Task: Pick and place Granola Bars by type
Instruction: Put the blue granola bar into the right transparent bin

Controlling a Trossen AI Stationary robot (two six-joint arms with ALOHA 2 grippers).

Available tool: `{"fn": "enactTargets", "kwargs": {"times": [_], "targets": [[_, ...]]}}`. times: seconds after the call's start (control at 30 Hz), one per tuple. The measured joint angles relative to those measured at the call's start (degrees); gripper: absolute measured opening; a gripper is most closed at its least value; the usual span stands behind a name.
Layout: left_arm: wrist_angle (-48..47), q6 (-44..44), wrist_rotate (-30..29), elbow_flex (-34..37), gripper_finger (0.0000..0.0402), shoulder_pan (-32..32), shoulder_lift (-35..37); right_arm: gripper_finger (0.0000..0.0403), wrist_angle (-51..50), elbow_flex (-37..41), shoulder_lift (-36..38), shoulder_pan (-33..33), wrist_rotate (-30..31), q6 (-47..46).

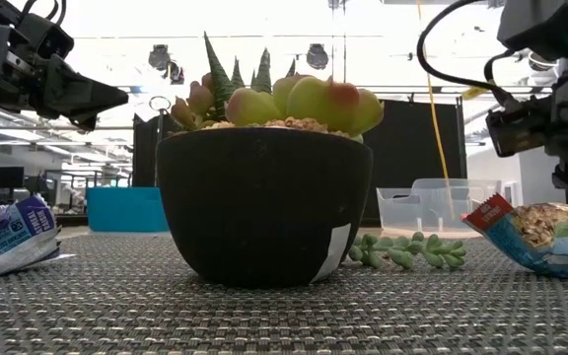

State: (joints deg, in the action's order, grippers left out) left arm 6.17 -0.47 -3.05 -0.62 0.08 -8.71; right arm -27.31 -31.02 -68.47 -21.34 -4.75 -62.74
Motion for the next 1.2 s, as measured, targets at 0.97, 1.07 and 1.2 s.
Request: {"fn": "enactTargets", "kwargs": {"times": [0.97, 1.07, 1.2], "targets": [[-0.03, 0.0, 0.0, 0.0, 0.0047, 0.0, -0.02, 0.0, -1.04, 0.23, 11.36, -0.02, 16.71, 22.11], [-0.01, 0.0, 0.0, 0.0, 0.0047, 0.0, 0.0, 0.0, -0.89, 0.23, 17.5, -0.02, 21.77, 26.6], [0.0, 0.0, 0.0, 0.0, 0.0047, 0.0, 0.0, 0.0, 0.41, 0.23, 25.01, -0.02, 27.68, 33.72]]}}
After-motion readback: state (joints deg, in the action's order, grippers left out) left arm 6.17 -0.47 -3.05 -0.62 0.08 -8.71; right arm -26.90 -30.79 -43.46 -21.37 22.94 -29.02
